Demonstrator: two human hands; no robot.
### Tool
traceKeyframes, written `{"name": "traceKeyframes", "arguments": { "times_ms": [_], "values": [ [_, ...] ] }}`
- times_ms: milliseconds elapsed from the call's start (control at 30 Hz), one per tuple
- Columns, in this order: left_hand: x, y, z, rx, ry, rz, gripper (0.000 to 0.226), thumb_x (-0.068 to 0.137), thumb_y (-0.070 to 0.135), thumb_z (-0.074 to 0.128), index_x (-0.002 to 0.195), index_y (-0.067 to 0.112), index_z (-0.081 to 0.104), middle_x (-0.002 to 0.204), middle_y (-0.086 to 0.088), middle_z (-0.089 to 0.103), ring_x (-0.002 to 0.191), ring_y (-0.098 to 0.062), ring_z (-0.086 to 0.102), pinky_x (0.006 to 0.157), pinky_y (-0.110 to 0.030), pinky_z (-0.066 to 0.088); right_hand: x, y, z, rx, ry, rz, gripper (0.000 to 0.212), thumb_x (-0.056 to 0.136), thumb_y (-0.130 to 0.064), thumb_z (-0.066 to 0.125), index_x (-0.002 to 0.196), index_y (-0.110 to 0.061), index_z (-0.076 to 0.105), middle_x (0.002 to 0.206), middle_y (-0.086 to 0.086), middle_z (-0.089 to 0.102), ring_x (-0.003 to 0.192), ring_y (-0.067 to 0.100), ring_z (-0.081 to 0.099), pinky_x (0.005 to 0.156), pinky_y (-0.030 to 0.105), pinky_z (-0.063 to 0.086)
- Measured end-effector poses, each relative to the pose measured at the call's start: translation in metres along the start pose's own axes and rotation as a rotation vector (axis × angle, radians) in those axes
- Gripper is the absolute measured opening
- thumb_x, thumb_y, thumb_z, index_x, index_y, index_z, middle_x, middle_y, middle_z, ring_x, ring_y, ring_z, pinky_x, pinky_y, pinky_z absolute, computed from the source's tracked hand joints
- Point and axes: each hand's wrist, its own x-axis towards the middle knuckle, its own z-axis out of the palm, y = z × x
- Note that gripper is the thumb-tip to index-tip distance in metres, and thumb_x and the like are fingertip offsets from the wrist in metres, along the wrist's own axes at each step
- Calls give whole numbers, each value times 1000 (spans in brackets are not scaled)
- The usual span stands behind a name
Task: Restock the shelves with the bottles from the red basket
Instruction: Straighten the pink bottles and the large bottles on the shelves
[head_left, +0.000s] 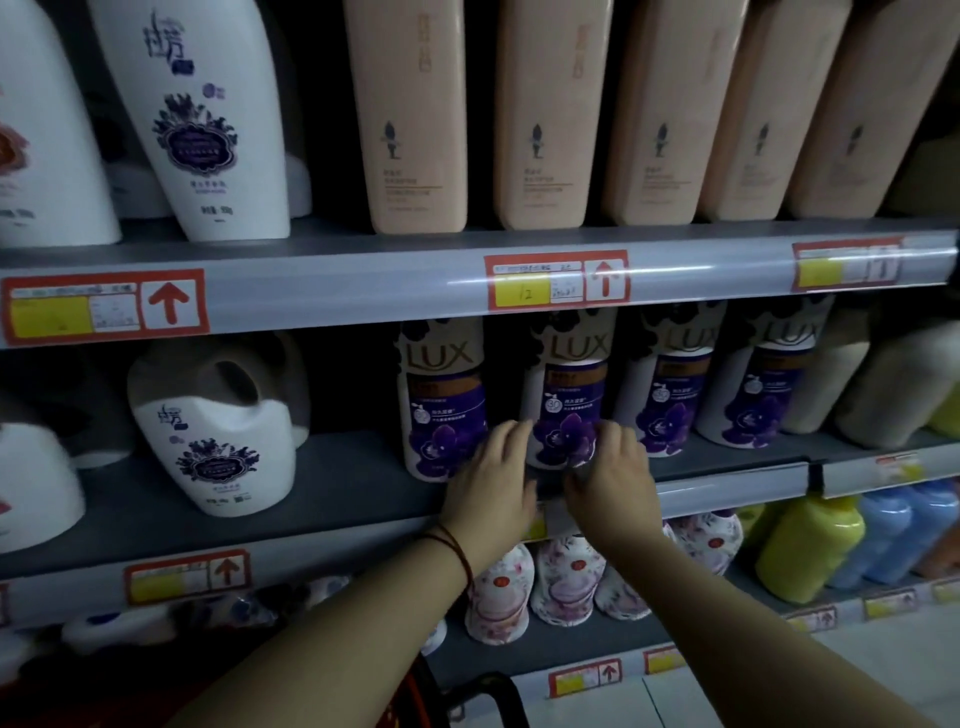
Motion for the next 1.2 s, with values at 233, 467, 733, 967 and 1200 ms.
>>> {"name": "traceKeyframes", "arguments": {
  "times_ms": [233, 467, 733, 967, 1200],
  "values": [
    [18, 7, 23, -15, -188, -261, 91, 88, 45, 52, 150, 27, -13, 139, -11, 50, 113, -35, 57, 89, -44, 52, 33, 17, 4, -18, -122, -4, 102, 78, -38, 71, 150, -13, 2, 130, 14, 55, 106, 35, 58, 70, 36, 46],
    [21, -1, 25, -82, -172, -248, 95, 85, 49, 55, 149, 28, -11, 137, -13, 51, 116, -32, 56, 92, -44, 51, 37, 14, 21, -13, -9, 18, 95, 80, -34, 71, 149, -6, 12, 126, 19, 59, 100, 36, 62, 64, 32, 34],
    [15, 3, 20, 59, -145, -193, 91, 85, 52, 52, 151, 26, -4, 141, -5, 48, 119, -29, 53, 91, -42, 51, 31, 17, 16, -40, -47, 4, 92, 85, -29, 64, 151, -10, 3, 136, 15, 52, 106, 35, 58, 69, 33, 38],
    [-11, -9, -24, 304, 49, -55, 48, 86, 49, 47, 129, 28, 41, 124, 6, 55, 115, -18, 50, 92, -34, 41, 4, -7, -2, -106, -36, -152, 70, 84, -23, 58, 146, -7, 29, 132, 14, 48, 115, 34, 48, 93, 41, 43],
    [-31, -56, -69, 424, 2, -316, 63, 85, 46, 56, 137, 19, 32, 134, -1, 49, 122, -22, 47, 93, -39, 41, -8, -61, 15, 80, -311, -285, 79, 90, -25, 53, 152, -10, 7, 149, 15, 37, 131, 33, 37, 104, 39, 37]
  ]
}}
